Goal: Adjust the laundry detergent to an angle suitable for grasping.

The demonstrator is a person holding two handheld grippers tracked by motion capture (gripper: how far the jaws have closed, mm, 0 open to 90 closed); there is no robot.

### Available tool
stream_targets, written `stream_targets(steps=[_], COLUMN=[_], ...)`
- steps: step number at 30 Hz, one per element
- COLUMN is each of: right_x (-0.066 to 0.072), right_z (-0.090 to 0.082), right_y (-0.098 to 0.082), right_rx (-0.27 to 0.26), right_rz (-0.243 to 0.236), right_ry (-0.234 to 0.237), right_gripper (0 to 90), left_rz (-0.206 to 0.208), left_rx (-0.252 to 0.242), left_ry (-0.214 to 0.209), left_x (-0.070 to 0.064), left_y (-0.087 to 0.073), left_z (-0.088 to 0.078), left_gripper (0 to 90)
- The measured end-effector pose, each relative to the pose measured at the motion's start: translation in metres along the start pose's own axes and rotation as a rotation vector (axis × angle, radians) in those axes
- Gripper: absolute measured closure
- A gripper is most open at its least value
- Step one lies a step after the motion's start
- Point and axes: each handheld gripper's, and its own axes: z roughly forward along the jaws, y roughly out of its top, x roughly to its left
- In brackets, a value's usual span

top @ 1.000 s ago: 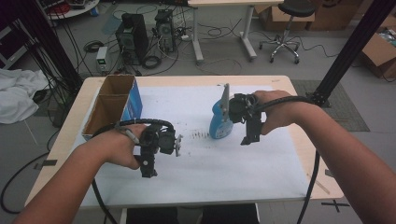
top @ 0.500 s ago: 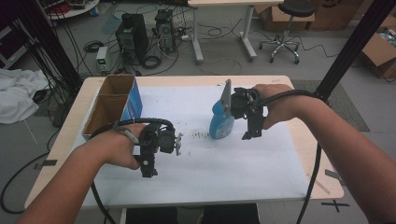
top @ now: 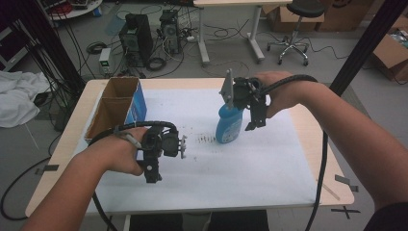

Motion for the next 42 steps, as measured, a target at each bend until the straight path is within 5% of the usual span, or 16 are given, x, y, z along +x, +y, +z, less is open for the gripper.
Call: stream_targets(steps=[10, 19, 42], right_x=[-0.024, -0.042, -0.055], right_z=[0.010, 0.029, 0.068], right_y=[-0.001, -0.007, -0.012], right_rx=[0.004, 0.020, 0.037], right_rz=[-0.047, -0.037, -0.031], right_ry=[-0.007, -0.006, 0.034], right_gripper=[0.0, 0.0, 0.0], left_rz=[-0.039, -0.045, -0.037], left_rx=[-0.001, 0.010, 0.000], left_ry=[0.008, 0.001, 0.018], left_x=[0.000, -0.002, -0.003], left_y=[-0.003, -0.005, -0.006], left_z=[-0.004, -0.002, -0.011], left_gripper=[0.1, 0.1, 0.1])
